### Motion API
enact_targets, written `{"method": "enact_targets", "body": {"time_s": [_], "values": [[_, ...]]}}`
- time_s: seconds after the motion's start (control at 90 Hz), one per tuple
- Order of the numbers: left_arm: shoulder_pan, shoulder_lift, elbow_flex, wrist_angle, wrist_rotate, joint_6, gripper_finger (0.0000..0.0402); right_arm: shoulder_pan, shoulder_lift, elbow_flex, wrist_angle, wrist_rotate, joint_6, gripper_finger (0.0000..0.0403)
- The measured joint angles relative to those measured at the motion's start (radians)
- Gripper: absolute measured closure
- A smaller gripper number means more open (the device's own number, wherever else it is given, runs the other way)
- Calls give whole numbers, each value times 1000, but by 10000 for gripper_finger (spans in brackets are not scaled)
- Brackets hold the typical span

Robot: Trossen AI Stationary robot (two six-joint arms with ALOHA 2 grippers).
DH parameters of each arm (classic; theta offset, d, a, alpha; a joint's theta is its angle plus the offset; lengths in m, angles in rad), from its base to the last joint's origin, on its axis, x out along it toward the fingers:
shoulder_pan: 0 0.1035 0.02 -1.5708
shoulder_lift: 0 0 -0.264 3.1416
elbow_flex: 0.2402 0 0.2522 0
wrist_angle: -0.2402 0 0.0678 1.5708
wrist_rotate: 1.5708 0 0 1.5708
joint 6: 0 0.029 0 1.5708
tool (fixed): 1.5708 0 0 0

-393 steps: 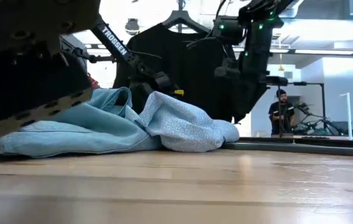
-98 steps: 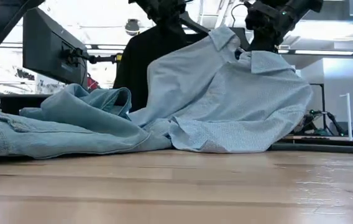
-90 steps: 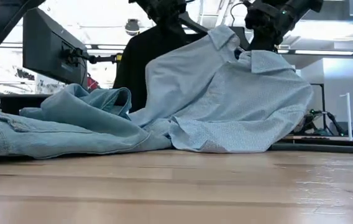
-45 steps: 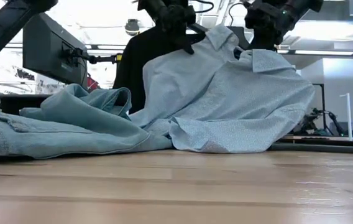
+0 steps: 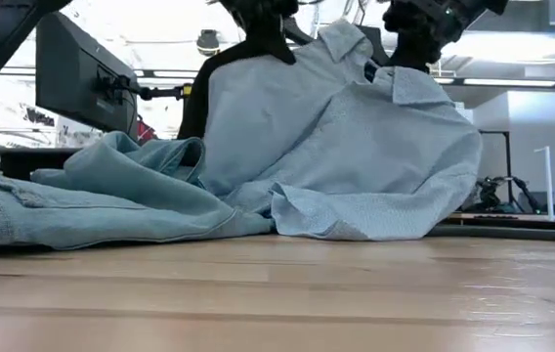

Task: Hang clothes
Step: Unhang the blue shirt from the rack

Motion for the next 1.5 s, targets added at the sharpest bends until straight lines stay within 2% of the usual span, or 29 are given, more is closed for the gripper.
{"method": "enact_targets", "body": {"time_s": [0.222, 0.511, 0.733, 0.944, 1.178, 1.5], "values": [[3, -17, 0, -14, 33, -20, 370, 3, -6, -6, 65, -15, -14, 372], [1, -24, 2, 50, 28, -52, 371, 10, -2, 29, 184, -7, 0, 255], [22, -26, 2, 65, 32, -42, 372, -35, -5, 95, 249, -18, -5, 206], [63, -26, 2, 86, 43, -13, 372, -92, -4, 164, 248, -18, -7, 200], [92, -25, 22, 112, 138, 6, 372, -142, -2, 175, 229, -18, 51, 206], [120, -25, 95, 82, 186, 24, 372, -203, 2, 176, 73, -17, 54, 207]]}}
